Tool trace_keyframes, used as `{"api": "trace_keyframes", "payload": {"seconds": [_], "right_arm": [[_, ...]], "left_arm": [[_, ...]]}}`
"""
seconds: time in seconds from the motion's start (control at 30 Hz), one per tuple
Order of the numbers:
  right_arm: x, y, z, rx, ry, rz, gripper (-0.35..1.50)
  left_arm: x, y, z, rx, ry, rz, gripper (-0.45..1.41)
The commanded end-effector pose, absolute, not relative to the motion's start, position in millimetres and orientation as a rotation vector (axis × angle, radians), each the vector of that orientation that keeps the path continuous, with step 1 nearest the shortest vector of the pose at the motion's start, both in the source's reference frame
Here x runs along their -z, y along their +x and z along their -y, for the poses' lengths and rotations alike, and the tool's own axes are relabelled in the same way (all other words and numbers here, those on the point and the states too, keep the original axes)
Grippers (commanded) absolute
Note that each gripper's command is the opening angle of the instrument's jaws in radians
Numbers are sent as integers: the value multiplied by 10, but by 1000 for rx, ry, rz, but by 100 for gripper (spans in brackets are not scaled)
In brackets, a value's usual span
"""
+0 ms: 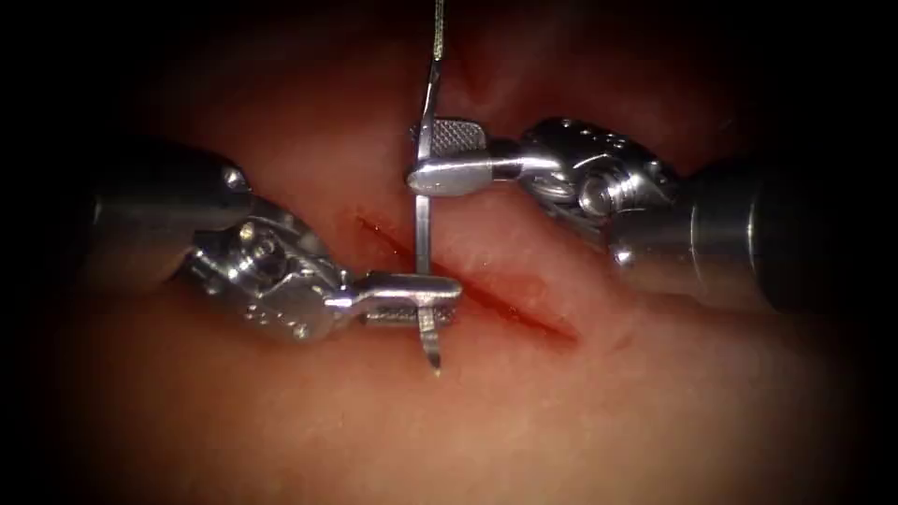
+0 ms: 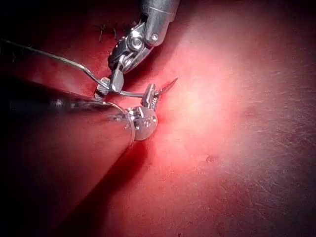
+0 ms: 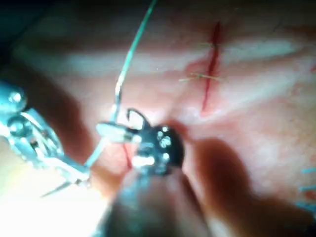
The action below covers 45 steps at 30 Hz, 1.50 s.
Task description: Wound Closure
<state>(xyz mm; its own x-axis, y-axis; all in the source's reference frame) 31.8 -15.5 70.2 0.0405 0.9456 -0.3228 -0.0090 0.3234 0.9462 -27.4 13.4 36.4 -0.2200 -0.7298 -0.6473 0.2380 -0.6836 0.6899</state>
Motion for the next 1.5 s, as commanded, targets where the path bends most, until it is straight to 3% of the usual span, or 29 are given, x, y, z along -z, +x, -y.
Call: {"api": "trace_keyframes", "payload": {"seconds": [0.03,0.4,0.7,0.8,0.83,0.87,1.33,1.4,1.43,1.5], "right_arm": [[-704,327,151,-945,973,-1313,118],[-704,330,149,-945,983,-1311,108],[-702,330,146,-951,993,-1318,76],[-702,330,147,-941,1004,-1321,32],[-702,330,148,-936,1010,-1324,-8],[-701,330,147,-934,1013,-1330,-35],[-700,326,142,-934,1021,-1336,-35],[-700,323,141,-933,1014,-1338,-35],[-700,322,140,-931,1008,-1340,-35],[-701,319,137,-941,1000,-1340,-35]], "left_arm": [[-370,-280,-135,1954,1403,604,-45],[-371,-281,-134,1953,1404,604,-45],[-372,-283,-133,1951,1406,607,-45],[-372,-283,-133,1952,1406,607,-45],[-372,-283,-133,1952,1406,607,-45],[-372,-283,-133,1952,1406,607,-45],[-370,-283,-134,1972,1419,590,-45],[-367,-283,-138,2034,1468,527,49],[-366,-282,-140,2060,1490,498,73],[-361,-279,-144,2144,1550,408,91]]}}
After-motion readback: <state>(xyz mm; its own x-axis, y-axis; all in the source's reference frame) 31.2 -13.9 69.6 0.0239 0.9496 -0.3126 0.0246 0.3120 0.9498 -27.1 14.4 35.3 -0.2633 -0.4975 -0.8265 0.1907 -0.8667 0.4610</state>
